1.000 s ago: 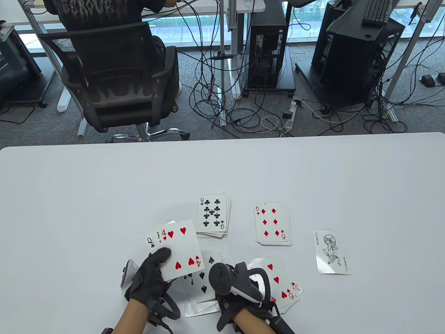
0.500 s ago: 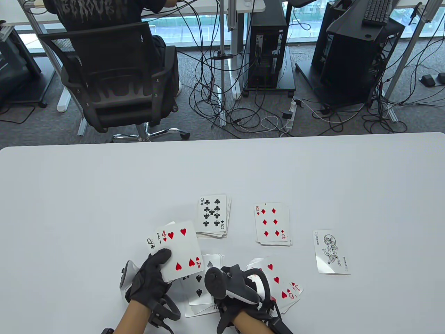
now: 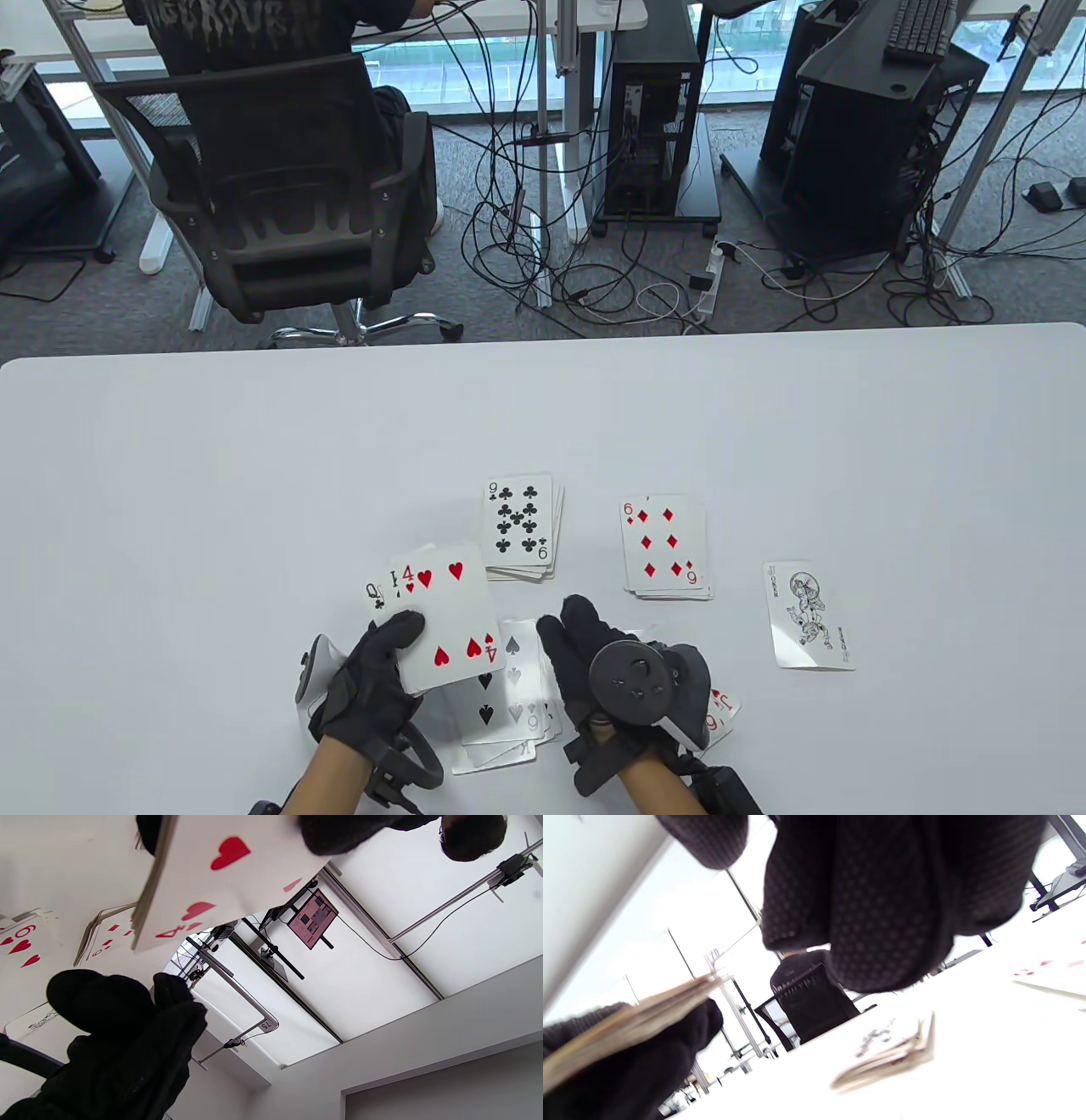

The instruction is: Playing card suit sorting

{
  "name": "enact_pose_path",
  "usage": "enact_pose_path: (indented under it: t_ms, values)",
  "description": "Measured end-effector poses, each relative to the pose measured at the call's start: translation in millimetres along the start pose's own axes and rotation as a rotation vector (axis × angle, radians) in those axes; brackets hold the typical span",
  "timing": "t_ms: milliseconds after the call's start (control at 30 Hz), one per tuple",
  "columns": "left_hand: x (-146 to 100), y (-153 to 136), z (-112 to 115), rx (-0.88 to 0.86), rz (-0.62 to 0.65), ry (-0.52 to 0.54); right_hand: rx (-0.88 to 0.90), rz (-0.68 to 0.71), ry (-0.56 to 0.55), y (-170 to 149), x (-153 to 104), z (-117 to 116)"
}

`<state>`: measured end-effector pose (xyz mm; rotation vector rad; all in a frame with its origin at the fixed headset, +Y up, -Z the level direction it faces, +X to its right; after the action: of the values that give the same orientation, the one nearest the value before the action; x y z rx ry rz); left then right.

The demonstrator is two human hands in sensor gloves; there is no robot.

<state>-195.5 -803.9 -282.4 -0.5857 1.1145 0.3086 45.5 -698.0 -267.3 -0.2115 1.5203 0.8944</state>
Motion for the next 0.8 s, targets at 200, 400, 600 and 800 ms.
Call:
enact_pose_path:
  t_ms: [200, 400, 600, 800]
  values:
    - [1, -3, 9, 0.023, -0.010, -0.052, 0.093, 0.024, 0.061, 3, -3, -12]
    - [2, -5, 13, 0.033, -0.013, -0.082, 0.097, 0.027, 0.120, 8, -5, -22]
    - [3, -8, 19, 0.027, -0.020, -0.112, 0.096, 0.016, 0.125, 10, -7, -28]
    - [3, -9, 20, 0.034, -0.025, -0.126, 0.125, 0.020, 0.134, 9, -8, -33]
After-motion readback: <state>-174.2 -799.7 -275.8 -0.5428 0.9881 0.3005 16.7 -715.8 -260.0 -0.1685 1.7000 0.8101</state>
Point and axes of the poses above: the tracker on the back of each hand, its own y axis roughly to the thumb side, its own x axis roughly from the wrist to the fingertips, z = x × y, the point moved 3 cm from there along x, roughly from the wrist to the fingertips, and after that the axes turned 7 degrees about x, right-handed, at the moved point
